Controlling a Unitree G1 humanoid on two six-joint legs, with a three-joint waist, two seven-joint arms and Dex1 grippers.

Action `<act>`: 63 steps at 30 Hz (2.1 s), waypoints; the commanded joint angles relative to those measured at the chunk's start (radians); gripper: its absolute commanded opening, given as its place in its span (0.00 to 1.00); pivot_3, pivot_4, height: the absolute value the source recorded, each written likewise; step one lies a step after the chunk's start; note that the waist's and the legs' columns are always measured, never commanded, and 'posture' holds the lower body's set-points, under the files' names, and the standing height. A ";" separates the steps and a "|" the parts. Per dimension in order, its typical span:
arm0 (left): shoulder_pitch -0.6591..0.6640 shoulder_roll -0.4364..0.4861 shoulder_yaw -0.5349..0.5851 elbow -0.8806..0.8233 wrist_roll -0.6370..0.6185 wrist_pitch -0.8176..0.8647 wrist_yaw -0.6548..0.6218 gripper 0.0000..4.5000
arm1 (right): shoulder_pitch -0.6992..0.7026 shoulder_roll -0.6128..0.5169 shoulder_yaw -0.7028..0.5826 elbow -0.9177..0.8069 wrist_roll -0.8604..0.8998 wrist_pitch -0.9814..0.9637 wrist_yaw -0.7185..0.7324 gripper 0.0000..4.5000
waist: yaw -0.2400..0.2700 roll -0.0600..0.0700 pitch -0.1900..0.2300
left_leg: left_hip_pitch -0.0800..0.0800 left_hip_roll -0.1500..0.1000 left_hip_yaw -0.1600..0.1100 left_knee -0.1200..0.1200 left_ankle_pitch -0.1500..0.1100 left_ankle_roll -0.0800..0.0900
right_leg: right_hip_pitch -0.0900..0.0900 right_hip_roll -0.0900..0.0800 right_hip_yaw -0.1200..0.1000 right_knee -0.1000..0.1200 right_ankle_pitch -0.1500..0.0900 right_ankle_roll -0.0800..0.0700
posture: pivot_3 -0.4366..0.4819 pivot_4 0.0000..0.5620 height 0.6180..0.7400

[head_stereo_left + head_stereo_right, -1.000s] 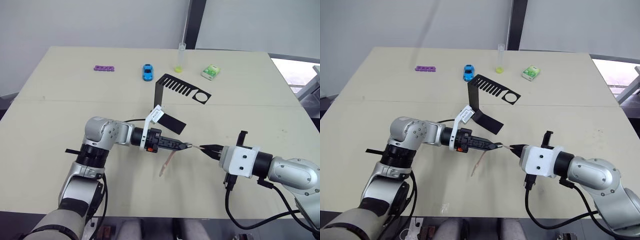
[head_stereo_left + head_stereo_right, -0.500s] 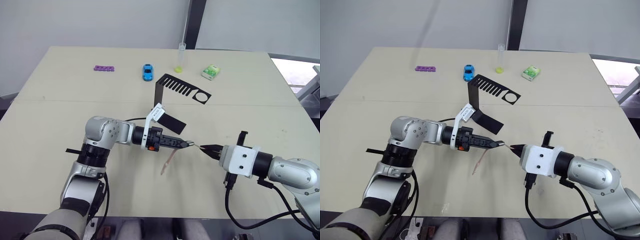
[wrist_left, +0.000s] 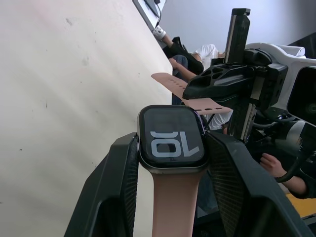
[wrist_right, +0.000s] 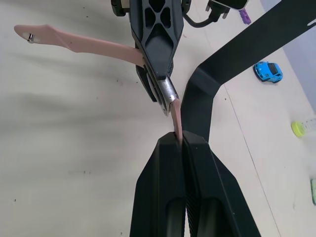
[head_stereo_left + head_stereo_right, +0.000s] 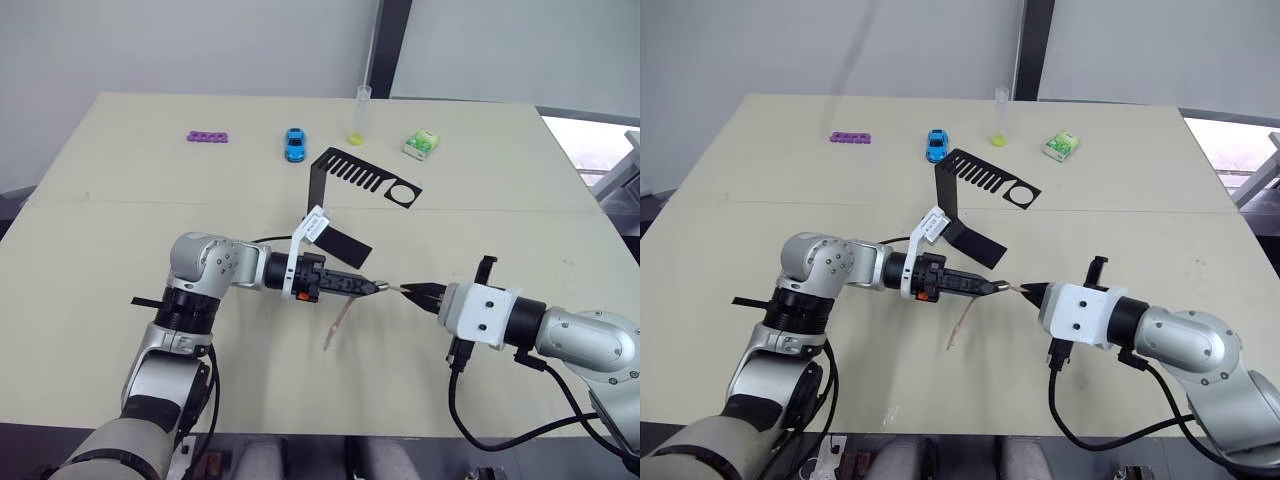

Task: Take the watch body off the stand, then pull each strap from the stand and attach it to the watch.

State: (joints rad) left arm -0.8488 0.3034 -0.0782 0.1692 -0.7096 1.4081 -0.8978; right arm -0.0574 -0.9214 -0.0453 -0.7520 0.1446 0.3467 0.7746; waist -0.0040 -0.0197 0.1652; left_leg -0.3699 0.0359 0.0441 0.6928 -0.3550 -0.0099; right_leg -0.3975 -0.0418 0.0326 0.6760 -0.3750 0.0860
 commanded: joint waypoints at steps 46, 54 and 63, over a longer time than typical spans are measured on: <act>-0.029 -0.075 0.046 -0.032 -0.047 0.008 0.050 0.35 | -0.084 0.043 0.035 -0.002 -0.041 0.052 -0.005 0.00 | 0.000 0.000 0.000 | 0.000 -0.004 -0.008 0.000 0.000 0.000 | 0.000 -0.001 0.000 0.001 0.000 0.000 | 0.48 0.27 1.00; -0.029 -0.079 0.053 -0.042 -0.055 0.021 0.050 0.35 | -0.097 0.055 0.041 0.005 -0.047 0.068 -0.012 0.00 | 0.000 0.000 0.000 | 0.000 -0.004 -0.008 0.000 0.000 0.000 | 0.000 -0.001 0.000 0.001 0.000 0.000 | 0.48 0.27 1.00; -0.032 -0.089 0.059 -0.041 -0.054 0.018 0.055 0.35 | -0.110 0.070 0.035 0.003 -0.050 0.087 -0.015 0.00 | 0.000 0.000 0.000 | 0.000 -0.004 -0.008 0.000 0.000 0.000 | 0.000 -0.001 0.000 0.001 0.000 0.000 | 0.48 0.27 1.00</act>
State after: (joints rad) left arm -0.8487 0.2498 -0.0159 0.1681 -0.7103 1.4259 -0.8210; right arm -0.1518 -0.8606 -0.0071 -0.7209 0.0913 0.4347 0.7735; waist -0.0042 -0.0197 0.1652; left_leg -0.3699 0.0316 0.0362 0.6927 -0.3551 -0.0100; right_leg -0.3977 -0.0426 0.0329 0.6767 -0.3749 0.0860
